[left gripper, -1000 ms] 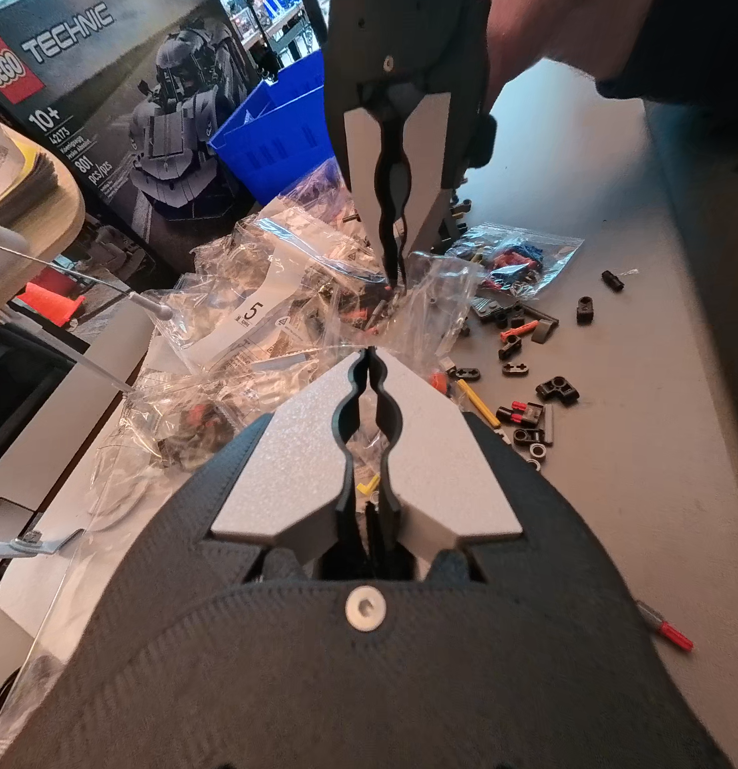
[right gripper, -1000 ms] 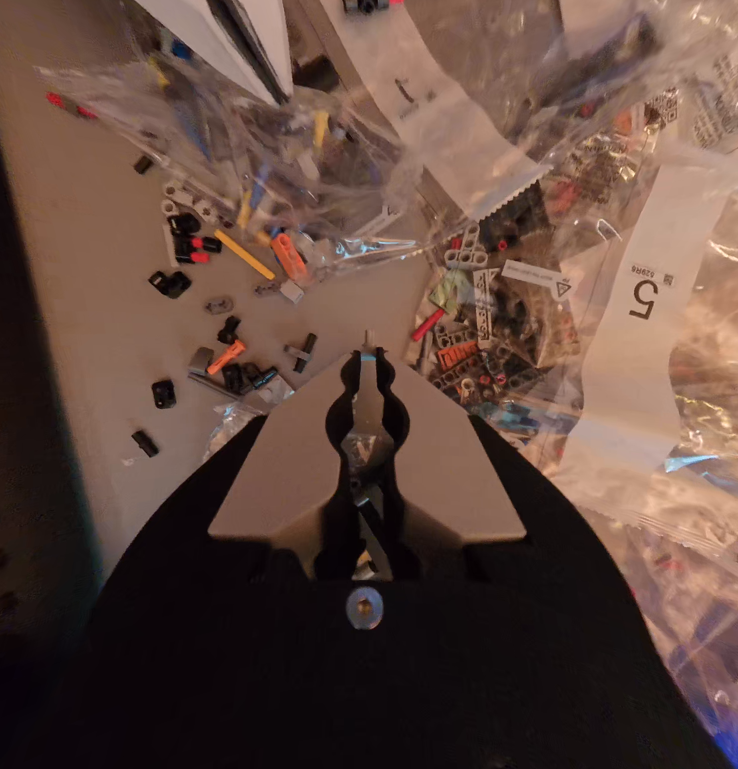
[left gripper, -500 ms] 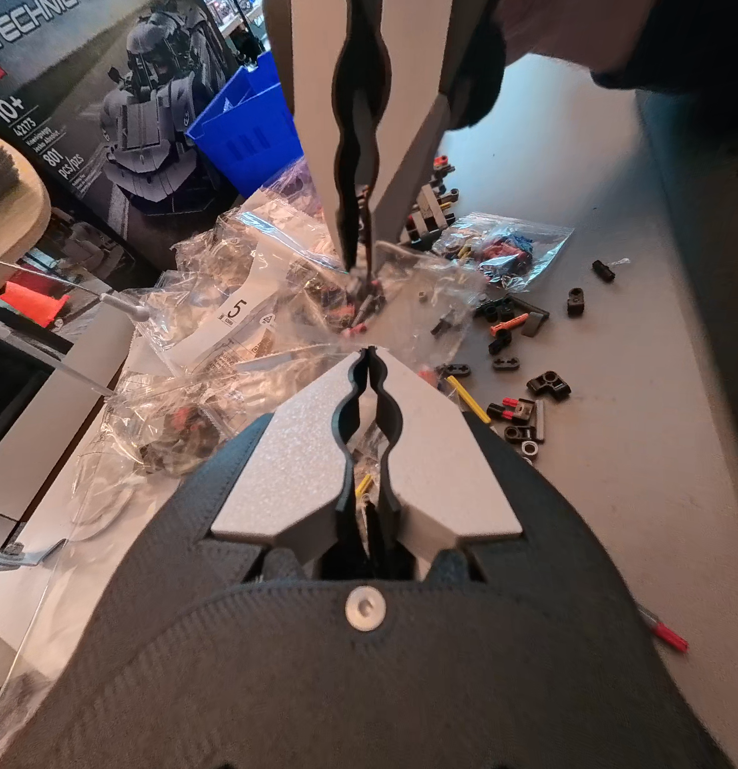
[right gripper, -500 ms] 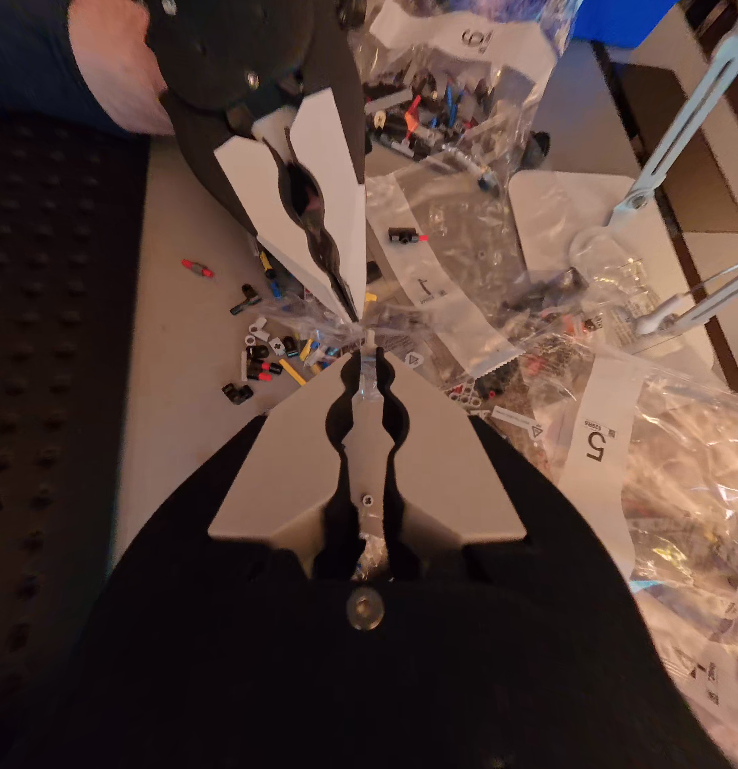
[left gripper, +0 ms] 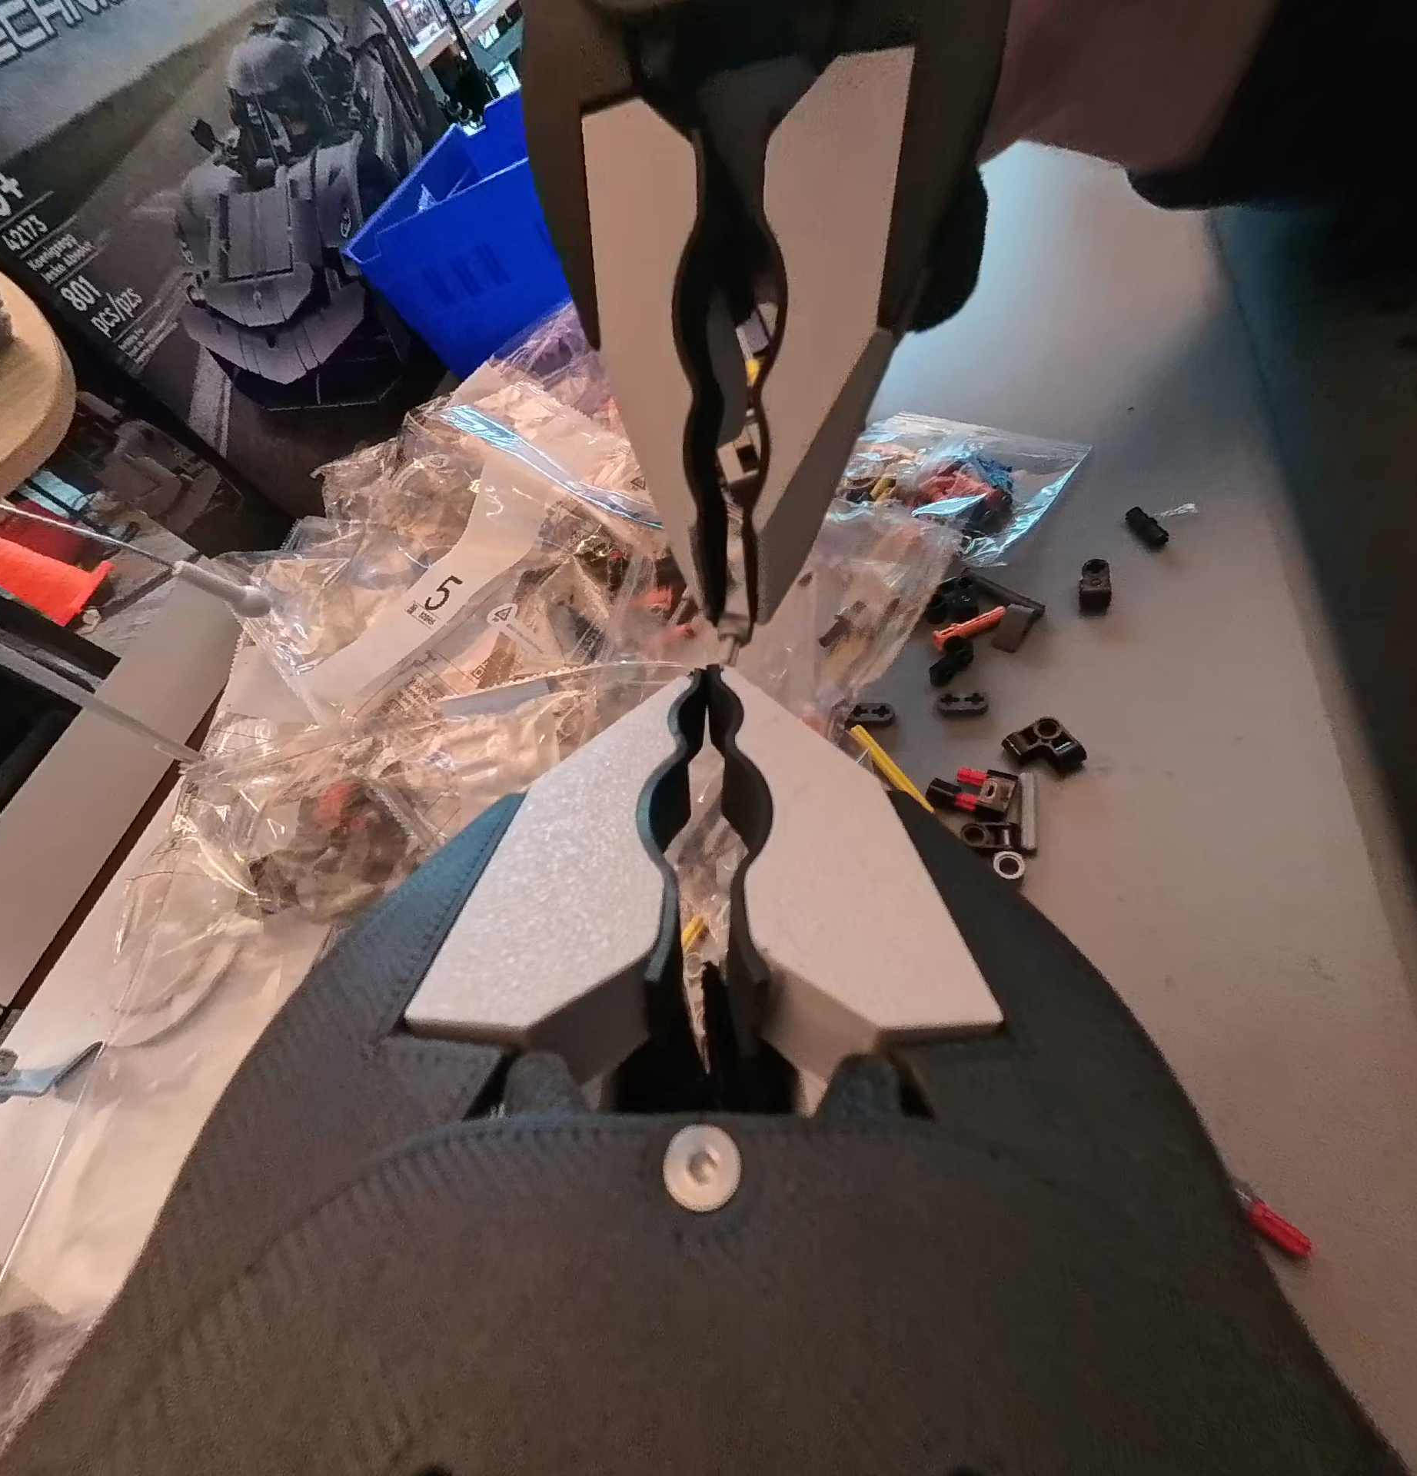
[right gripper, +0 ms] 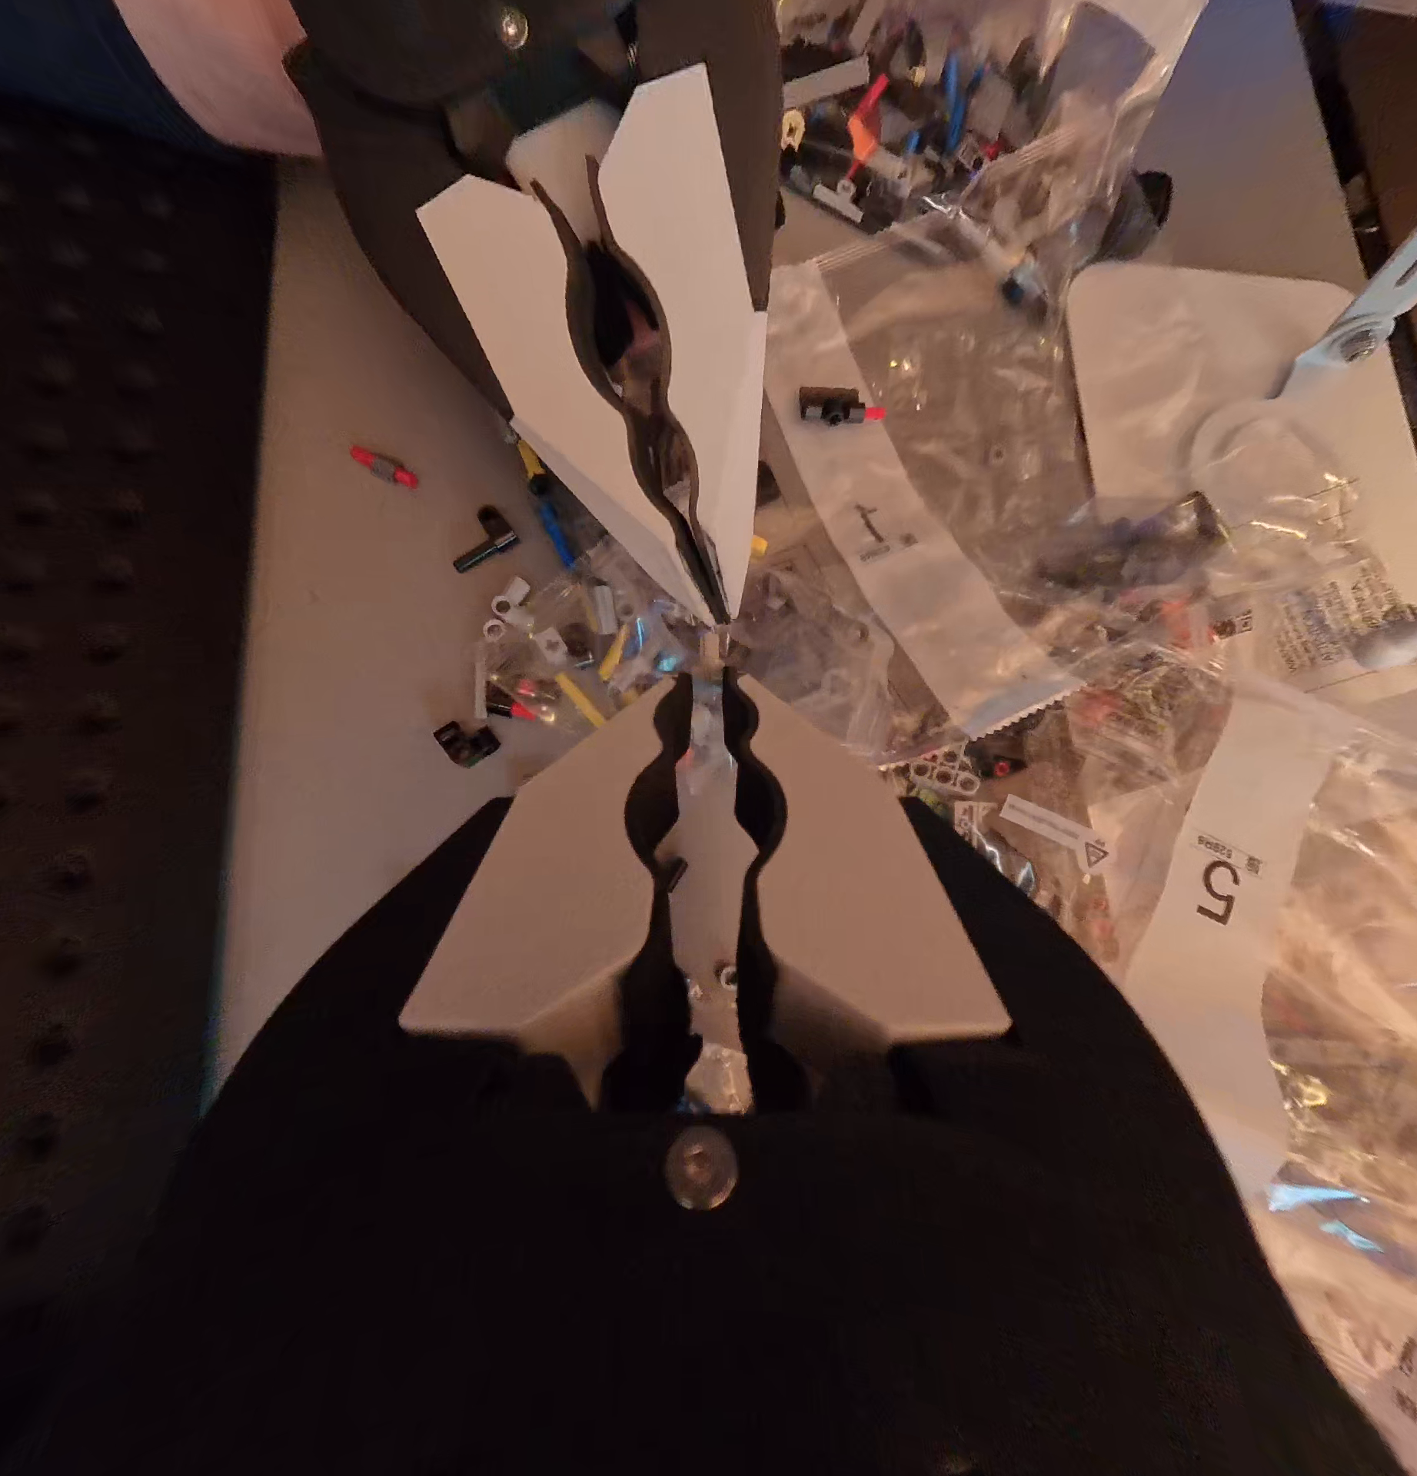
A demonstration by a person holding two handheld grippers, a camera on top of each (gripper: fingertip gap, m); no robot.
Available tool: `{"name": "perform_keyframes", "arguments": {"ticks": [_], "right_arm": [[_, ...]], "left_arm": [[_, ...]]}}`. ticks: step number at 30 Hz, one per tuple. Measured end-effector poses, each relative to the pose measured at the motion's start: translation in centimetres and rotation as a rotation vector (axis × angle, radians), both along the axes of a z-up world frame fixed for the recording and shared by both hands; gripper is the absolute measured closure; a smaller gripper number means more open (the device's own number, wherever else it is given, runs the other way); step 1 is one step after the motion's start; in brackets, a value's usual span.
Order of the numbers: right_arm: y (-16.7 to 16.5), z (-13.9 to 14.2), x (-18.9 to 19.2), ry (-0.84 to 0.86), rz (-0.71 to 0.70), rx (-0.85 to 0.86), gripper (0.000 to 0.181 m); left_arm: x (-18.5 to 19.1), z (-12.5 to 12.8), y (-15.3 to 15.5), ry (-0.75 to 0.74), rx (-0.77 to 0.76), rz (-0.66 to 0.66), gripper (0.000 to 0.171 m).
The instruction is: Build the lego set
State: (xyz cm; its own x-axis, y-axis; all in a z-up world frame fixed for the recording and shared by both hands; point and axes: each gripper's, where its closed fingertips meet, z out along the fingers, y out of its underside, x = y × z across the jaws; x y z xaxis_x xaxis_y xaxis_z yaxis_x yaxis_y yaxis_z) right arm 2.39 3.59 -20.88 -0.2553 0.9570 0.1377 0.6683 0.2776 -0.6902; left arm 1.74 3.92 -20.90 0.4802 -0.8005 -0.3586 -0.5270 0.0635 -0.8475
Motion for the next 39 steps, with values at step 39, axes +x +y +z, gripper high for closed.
{"name": "perform_keyframes", "arguments": {"ticks": [39], "right_arm": [[4.3,-7.0,6.9,-0.409,-0.184,-0.029,0.171]], "left_arm": [[-0.2,-0.1,0.0,0.004,-0.001,0.004,0.171]]}}
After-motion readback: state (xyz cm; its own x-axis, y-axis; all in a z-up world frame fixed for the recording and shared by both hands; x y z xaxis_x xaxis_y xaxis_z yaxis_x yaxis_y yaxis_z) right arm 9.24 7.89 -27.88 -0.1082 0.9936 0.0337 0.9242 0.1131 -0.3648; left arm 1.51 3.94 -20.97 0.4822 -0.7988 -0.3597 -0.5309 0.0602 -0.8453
